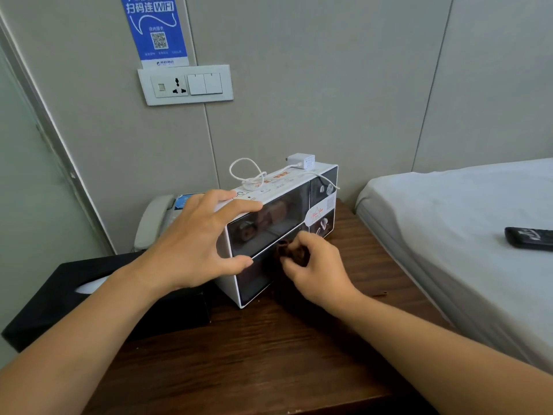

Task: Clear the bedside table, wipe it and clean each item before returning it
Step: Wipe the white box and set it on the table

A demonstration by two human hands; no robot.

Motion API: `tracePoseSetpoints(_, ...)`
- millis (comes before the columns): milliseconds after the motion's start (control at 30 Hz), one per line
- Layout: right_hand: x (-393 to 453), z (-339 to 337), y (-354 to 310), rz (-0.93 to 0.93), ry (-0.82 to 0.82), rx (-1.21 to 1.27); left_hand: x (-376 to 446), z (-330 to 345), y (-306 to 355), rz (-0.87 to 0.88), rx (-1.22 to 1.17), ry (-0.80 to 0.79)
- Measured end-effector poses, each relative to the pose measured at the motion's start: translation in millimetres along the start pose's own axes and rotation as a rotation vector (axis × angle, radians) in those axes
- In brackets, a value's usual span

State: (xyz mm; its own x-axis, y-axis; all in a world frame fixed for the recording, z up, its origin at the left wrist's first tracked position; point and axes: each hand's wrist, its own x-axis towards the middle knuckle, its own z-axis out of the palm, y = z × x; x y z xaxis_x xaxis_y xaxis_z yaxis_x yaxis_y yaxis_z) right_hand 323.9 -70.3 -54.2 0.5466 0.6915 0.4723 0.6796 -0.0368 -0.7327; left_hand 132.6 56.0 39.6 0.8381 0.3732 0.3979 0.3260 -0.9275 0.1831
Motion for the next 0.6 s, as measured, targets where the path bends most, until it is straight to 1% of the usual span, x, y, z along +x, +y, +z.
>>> tracePoseSetpoints(33,6.6,-3.6,1.7,0.061,0.037,0.010,-0.1,-0.6,0.2,-0.004,0.001,0.004)
tracePoseSetpoints(133,30.0,-15.3,8.1,0.264,0.214,0.067,0.9,-0.9,-0.1,-0.006,0.013,0.000)
tracePoseSetpoints(200,34.9,-16.6,7.8,0.296,0.266,0.089,1.2,-0.7,-1.2,-0.004,0.034,-0.007)
tracePoseSetpoints(267,25.6,-11.2,2.0,0.248,0.220,0.075,1.3,0.4,-3.2,0.005,0.054,0.006)
tracePoseSetpoints(367,1.3,-1.1,-7.8,0.132,0.020,0.013,1.5,2.3,-6.9,0.017,0.051,0.029)
tracePoseSetpoints(433,-1.3,-1.1,-9.7,0.123,-0.053,-0.006,1.9,3.6,-9.0,0.025,0.046,0.039)
tracePoseSetpoints(500,7.4,-6.1,-5.9,0.167,-0.040,-0.011,1.9,4.4,-9.8,0.029,0.034,0.048)
tracePoseSetpoints(600,26.7,-16.8,6.7,0.311,0.106,0.038,2.0,4.6,-10.8,0.031,0.031,0.060)
